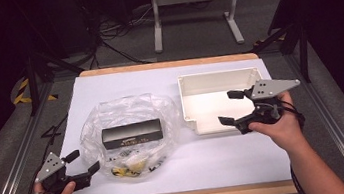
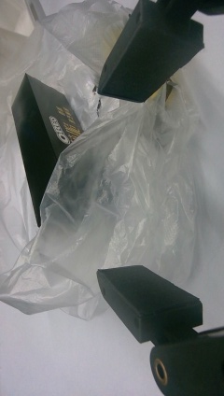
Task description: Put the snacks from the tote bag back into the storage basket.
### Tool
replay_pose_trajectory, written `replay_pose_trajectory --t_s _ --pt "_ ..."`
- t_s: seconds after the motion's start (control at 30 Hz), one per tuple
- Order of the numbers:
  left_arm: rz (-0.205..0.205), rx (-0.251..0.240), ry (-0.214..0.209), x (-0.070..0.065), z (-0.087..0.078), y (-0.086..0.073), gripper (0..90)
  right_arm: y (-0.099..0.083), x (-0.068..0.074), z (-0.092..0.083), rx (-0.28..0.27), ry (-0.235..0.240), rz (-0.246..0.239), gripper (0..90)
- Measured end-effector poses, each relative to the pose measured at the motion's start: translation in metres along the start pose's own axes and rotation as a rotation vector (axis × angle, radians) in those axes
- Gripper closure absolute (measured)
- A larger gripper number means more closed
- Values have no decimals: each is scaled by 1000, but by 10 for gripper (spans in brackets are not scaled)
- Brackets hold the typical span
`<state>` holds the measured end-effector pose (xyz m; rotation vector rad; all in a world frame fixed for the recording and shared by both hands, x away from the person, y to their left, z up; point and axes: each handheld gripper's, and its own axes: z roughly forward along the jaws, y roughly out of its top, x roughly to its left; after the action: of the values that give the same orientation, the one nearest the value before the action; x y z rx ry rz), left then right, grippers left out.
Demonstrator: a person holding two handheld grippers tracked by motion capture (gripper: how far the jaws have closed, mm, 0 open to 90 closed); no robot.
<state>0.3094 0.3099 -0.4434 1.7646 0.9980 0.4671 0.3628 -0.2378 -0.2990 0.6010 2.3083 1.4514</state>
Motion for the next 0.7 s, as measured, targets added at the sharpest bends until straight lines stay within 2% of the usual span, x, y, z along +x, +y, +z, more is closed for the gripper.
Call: replay_pose_trajectory --t_s 0.27,0.3,0.37,0.7 --pt "10 8 -3 0 -2 -2 118 21 5 24 5 66 -48 144" --pt "10 10 -2 0 -2 -2 118 28 5 32 7 104 -49 136" --pt "12 8 -2 -1 -3 -1 118 35 6 40 9 128 -62 136" --pt "17 7 -13 0 -3 -1 118 59 13 66 18 169 -121 130"
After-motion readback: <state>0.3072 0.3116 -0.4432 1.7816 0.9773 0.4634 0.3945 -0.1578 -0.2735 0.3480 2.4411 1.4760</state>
